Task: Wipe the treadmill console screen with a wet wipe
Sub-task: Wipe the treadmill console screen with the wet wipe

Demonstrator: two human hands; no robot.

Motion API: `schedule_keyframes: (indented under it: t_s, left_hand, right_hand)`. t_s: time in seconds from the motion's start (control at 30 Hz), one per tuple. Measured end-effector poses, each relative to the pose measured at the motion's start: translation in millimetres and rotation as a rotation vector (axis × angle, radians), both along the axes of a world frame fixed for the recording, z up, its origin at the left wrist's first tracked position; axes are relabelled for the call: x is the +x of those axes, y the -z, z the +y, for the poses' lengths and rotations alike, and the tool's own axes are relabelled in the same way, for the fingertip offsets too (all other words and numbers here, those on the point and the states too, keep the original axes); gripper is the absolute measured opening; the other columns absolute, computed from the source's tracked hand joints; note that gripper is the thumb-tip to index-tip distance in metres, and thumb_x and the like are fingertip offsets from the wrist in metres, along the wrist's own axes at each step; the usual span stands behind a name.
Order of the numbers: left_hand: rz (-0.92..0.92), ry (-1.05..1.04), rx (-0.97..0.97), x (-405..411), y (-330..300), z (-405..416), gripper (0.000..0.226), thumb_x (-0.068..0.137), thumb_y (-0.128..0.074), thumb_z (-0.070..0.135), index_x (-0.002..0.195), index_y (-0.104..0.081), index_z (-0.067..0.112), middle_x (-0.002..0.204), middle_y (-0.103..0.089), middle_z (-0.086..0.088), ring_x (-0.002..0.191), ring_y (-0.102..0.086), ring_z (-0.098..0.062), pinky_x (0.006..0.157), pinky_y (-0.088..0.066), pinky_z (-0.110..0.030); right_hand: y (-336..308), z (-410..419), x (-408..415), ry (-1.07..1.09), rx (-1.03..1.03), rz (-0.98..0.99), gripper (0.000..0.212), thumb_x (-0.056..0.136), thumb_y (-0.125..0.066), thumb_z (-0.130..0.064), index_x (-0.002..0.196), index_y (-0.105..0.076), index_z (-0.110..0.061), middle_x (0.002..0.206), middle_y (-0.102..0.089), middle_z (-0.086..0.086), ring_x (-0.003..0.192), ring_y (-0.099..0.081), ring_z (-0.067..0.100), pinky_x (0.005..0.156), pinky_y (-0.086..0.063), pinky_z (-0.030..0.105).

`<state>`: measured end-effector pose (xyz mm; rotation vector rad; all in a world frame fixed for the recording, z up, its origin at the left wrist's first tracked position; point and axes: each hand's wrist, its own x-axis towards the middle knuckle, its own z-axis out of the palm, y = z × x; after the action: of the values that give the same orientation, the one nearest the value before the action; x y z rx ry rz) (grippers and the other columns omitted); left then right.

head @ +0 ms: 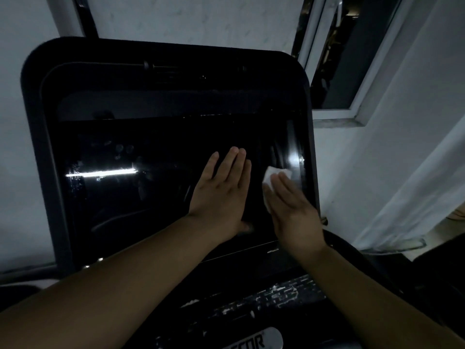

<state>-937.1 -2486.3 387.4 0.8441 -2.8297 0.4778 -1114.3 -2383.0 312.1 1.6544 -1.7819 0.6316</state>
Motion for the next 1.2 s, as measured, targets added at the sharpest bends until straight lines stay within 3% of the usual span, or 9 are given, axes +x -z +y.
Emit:
schedule_keyframes:
  t_s: [0.07, 0.27, 0.37, 0.5, 0.63, 0.87, 1.0, 1.07, 1.2]
  left_hand:
    - [0.0, -0.002, -0.002, 0, 0, 0, 0.13, 0.08, -0.056, 0.078, 0.157, 0.018, 0.003, 0.164, 0.029, -0.02, 0.151, 0.03, -0.032, 0.123, 0.011, -0.053]
    - [0.007, -0.004, -0.008, -1, 2, -1, 0.134, 0.078, -0.063, 0.075, 0.157, 0.018, 0.004, 0.164, 0.029, -0.019, 0.15, 0.032, -0.032, 0.122, 0.013, -0.054]
    - [0.012, 0.001, -0.006, 0, 1, -1, 0.133, 0.078, -0.063, 0.075, 0.157, 0.016, 0.004, 0.165, 0.027, -0.019, 0.151, 0.031, -0.031, 0.123, 0.013, -0.053]
    - [0.03, 0.005, -0.001, 0, 0, -1, 0.132, 0.078, -0.063, 0.075, 0.158, 0.015, 0.003, 0.166, 0.025, -0.019, 0.151, 0.03, -0.031, 0.122, 0.012, -0.053]
    - [0.032, 0.008, 0.007, 0, -1, -1, 0.131, 0.078, -0.063, 0.074, 0.158, 0.014, 0.004, 0.166, 0.026, -0.019, 0.152, 0.029, -0.03, 0.123, 0.011, -0.053]
    - [0.118, 0.053, -0.044, 28, -12, -4, 0.126, 0.083, -0.055, 0.076, 0.157, 0.019, 0.005, 0.164, 0.03, -0.018, 0.15, 0.032, -0.029, 0.124, 0.011, -0.049]
    - [0.132, 0.001, -0.024, 56, -17, -10, 0.124, 0.085, -0.053, 0.076, 0.157, 0.021, 0.007, 0.164, 0.031, -0.016, 0.15, 0.033, -0.027, 0.125, 0.01, -0.049]
    - [0.119, -0.036, 0.002, 70, -17, -16, 0.124, 0.084, -0.052, 0.077, 0.157, 0.022, 0.007, 0.164, 0.032, -0.016, 0.15, 0.032, -0.026, 0.125, 0.009, -0.049]
    - [0.103, -0.065, 0.037, 85, -16, -18, 0.126, 0.083, -0.053, 0.078, 0.156, 0.022, 0.008, 0.164, 0.032, -0.016, 0.15, 0.033, -0.026, 0.125, 0.01, -0.048]
  right_hand:
    - [-8, -5, -3, -0.036, 0.025, 0.03, 0.042, 0.096, -0.051, -0.011, 0.137, -0.058, -0.005, 0.146, -0.052, 0.019, 0.141, -0.043, 0.035, 0.115, -0.038, 0.04]
    - [-69, -42, -40, 0.182, -0.053, -0.108, 0.044, 0.091, -0.048, -0.011, 0.134, -0.059, -0.01, 0.143, -0.056, 0.015, 0.135, -0.05, 0.034, 0.104, -0.05, 0.047]
    - [-78, -64, -25, 0.113, -0.086, -0.044, 0.045, 0.091, -0.04, -0.015, 0.13, -0.062, -0.006, 0.138, -0.059, 0.017, 0.132, -0.053, 0.036, 0.103, -0.05, 0.046]
    - [-81, -68, -26, -0.015, -0.055, 0.095, 0.037, 0.092, -0.055, -0.009, 0.127, -0.066, -0.006, 0.135, -0.063, 0.017, 0.129, -0.056, 0.035, 0.102, -0.051, 0.042]
    - [-94, -62, -46, 0.144, -0.135, -0.125, 0.039, 0.088, -0.063, -0.003, 0.126, -0.066, -0.008, 0.135, -0.061, 0.02, 0.125, -0.058, 0.039, 0.097, -0.054, 0.051]
    - [-76, -69, -3, -0.049, -0.027, 0.039, 0.043, 0.089, -0.052, -0.009, 0.129, -0.065, -0.01, 0.137, -0.061, 0.014, 0.132, -0.053, 0.034, 0.104, -0.045, 0.039]
    - [-82, -57, -24, 0.118, -0.136, -0.159, 0.037, 0.089, -0.061, -0.005, 0.125, -0.068, -0.011, 0.135, -0.063, 0.015, 0.128, -0.057, 0.032, 0.101, -0.052, 0.044]
    - [-78, -57, -9, 0.151, -0.127, -0.138, 0.039, 0.089, -0.055, -0.007, 0.126, -0.066, -0.008, 0.134, -0.063, 0.017, 0.129, -0.056, 0.034, 0.104, -0.05, 0.045]
    - [-62, -53, 26, -0.038, -0.077, 0.008, 0.036, 0.088, -0.061, -0.001, 0.123, -0.068, -0.004, 0.132, -0.065, 0.015, 0.129, -0.057, 0.03, 0.108, -0.043, 0.034]
